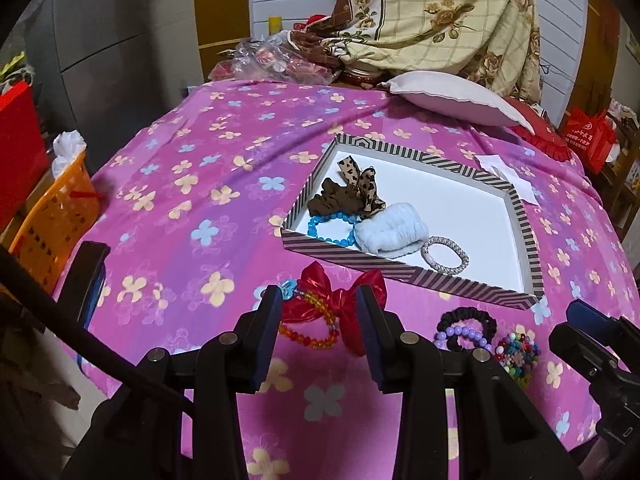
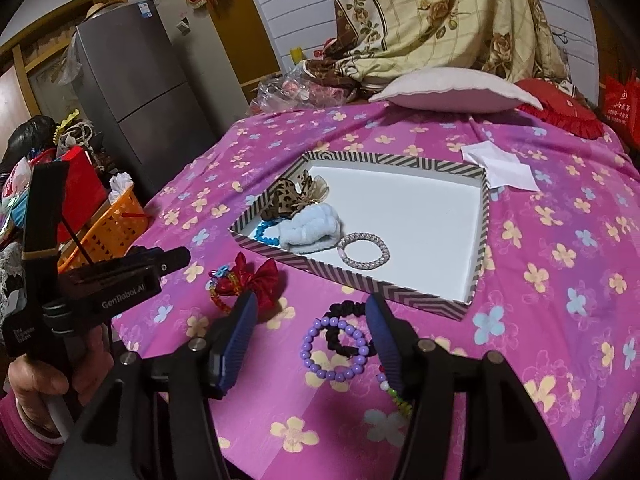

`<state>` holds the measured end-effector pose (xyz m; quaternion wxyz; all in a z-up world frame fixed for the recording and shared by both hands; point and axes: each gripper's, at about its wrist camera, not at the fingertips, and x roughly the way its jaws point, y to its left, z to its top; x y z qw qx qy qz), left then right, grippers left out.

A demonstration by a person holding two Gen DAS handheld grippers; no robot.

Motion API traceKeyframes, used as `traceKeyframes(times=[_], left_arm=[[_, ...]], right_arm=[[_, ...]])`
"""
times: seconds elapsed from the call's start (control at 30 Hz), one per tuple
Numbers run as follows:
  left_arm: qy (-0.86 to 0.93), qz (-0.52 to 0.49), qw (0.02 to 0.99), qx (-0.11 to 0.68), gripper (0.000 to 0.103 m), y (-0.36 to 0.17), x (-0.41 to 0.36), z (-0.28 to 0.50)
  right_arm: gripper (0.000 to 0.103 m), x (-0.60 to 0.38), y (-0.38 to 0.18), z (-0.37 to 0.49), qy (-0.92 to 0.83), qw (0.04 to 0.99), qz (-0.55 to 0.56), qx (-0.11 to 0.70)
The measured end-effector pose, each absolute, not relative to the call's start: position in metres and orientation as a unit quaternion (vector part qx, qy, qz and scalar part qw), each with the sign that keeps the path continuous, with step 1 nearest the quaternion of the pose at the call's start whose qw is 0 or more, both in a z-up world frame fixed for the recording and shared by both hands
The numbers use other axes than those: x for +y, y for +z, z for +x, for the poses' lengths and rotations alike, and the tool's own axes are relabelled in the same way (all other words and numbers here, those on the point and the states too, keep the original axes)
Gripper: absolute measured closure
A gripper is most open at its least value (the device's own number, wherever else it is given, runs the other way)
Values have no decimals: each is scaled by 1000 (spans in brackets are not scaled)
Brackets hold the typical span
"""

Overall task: Organize jewelry
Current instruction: 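Withdraw both tools from the box over the remaining jewelry, then grasp the orange bead bracelet with the left tool while the right tool grasps the purple bead bracelet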

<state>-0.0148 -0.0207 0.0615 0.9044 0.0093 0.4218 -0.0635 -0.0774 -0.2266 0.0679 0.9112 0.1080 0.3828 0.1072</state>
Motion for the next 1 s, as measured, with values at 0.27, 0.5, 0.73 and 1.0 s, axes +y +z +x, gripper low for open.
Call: traceKeyframes(times=[0.27, 0.5, 0.73, 1.0], left_arm=[[-60, 11, 909, 413, 45, 67, -20, -30], [-56, 17, 913, 403, 45, 71, -23, -40], [-59, 17, 911, 407, 45, 68, -25, -43], [-59, 20, 910, 409, 45, 66, -27, -44]], right_arm=[[42, -223, 73, -88, 109, 913, 101, 379], [42, -220, 78, -93, 110, 916, 96, 374], [41, -217, 80, -95, 113, 917, 88, 373], [40, -217, 77, -94, 113, 915, 87, 378]])
